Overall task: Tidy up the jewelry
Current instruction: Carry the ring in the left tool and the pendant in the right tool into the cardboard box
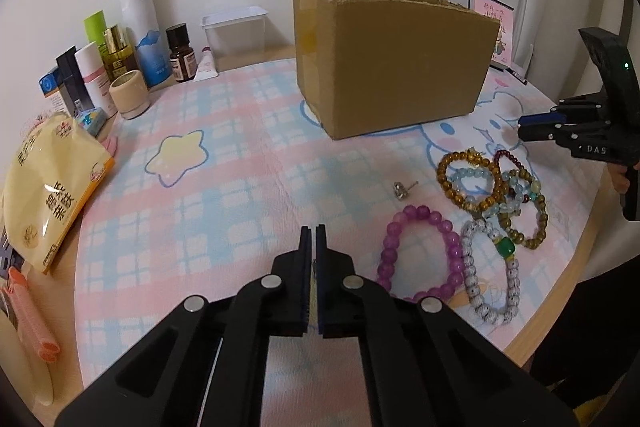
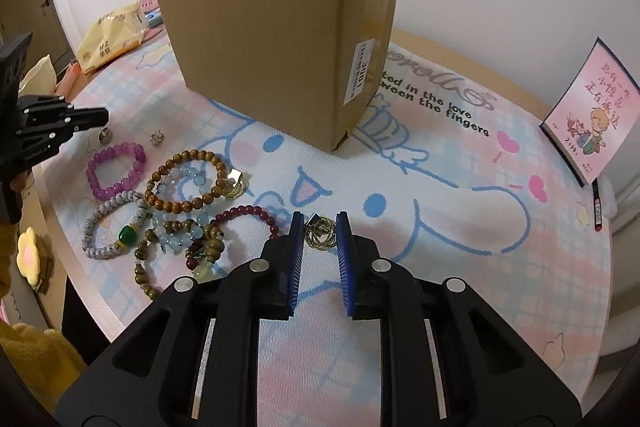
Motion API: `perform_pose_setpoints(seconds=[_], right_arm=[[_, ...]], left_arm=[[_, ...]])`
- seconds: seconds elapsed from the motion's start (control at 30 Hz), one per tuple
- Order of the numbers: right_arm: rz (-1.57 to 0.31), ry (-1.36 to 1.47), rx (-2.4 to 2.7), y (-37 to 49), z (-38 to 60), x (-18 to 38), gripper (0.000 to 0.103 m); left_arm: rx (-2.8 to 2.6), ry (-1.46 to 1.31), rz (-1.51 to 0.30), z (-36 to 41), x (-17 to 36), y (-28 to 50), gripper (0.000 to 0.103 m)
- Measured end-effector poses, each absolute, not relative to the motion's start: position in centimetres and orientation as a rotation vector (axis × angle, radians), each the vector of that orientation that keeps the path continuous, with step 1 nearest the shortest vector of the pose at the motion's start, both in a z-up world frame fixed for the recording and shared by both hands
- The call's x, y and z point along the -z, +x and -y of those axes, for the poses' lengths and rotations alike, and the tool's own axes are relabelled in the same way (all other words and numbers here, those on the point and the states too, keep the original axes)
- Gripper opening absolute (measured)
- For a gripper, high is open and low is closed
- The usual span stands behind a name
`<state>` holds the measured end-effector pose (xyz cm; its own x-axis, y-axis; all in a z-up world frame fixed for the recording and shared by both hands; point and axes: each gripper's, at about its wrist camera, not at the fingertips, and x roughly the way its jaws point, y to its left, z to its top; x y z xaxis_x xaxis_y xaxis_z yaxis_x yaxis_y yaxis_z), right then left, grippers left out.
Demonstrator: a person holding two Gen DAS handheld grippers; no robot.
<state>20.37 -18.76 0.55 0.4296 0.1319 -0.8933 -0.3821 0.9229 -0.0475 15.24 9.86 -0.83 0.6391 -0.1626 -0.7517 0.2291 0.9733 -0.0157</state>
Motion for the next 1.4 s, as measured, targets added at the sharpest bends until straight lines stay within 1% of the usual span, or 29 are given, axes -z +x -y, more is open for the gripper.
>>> perform_pose_setpoints(seconds=[0.03, 0.07, 0.1, 0.13, 0.17, 0.2, 0.43, 0.57, 0.63, 0.67, 0.77, 1.03, 1.4], right_arm=[[-1.082, -0.258, -0.324, 20.3, 18.8, -0.6, 0.016], [-1.081, -0.258, -0.322, 20.3, 18.8, -0.6, 0.016], [-1.083, -0.258, -0.323, 20.2, 18.8, -0.6, 0.016], [-1.085, -0.258, -0.323, 20.2, 18.9, -0.6, 0.016], [-1.086, -0.256, -0.322, 20.2, 18.9, -0.6, 0.016], [-1.09, -0.254, -0.327, 20.2, 18.9, -0.5, 0.016], [-1.092, -0.254, -0.332, 20.2, 18.9, -0.4, 0.016], [-1.092, -0.251, -0.331, 20.2, 18.9, -0.5, 0.016], [-1.093, -0.249, -0.328, 20.3, 19.0, -0.5, 0.016], [-1.094, -0.245, -0.326, 20.3, 19.0, -0.5, 0.016], [-1.101, -0.236, -0.323, 20.3, 19.2, -0.3, 0.016], [-1.078, -0.226, -0.323, 20.2, 19.3, -1.3, 0.016], [-0.988, -0.174, -0.301, 20.7, 19.2, -7.2, 0.016]], left_arm=[[0.221, 0.085, -0.851, -9.8, 0.9, 15.1, 0.004], [0.217, 0.09, -0.851, -9.8, 0.9, 15.0, 0.008], [0.212, 0.097, -0.843, -9.7, 0.8, 14.8, 0.017], [0.209, 0.103, -0.834, -9.7, 0.7, 14.6, 0.024], [0.205, 0.109, -0.827, -9.6, 0.7, 14.5, 0.037], [0.198, 0.12, -0.819, -9.5, 0.6, 14.3, 0.041], [0.208, 0.134, -0.843, -9.2, 1.2, 14.6, 0.041], [0.227, 0.137, -0.865, -9.0, 1.8, 14.7, 0.037], [0.227, 0.14, -0.868, -8.9, 1.9, 14.7, 0.036], [0.227, 0.14, -0.87, -9.0, 1.9, 14.8, 0.035], [0.225, 0.127, -0.875, -9.1, 1.9, 14.9, 0.019], [0.218, 0.105, -0.848, -9.3, 0.6, 15.0, 0.019], [0.281, 0.127, -0.723, -8.1, -4.7, 16.1, 0.019]])
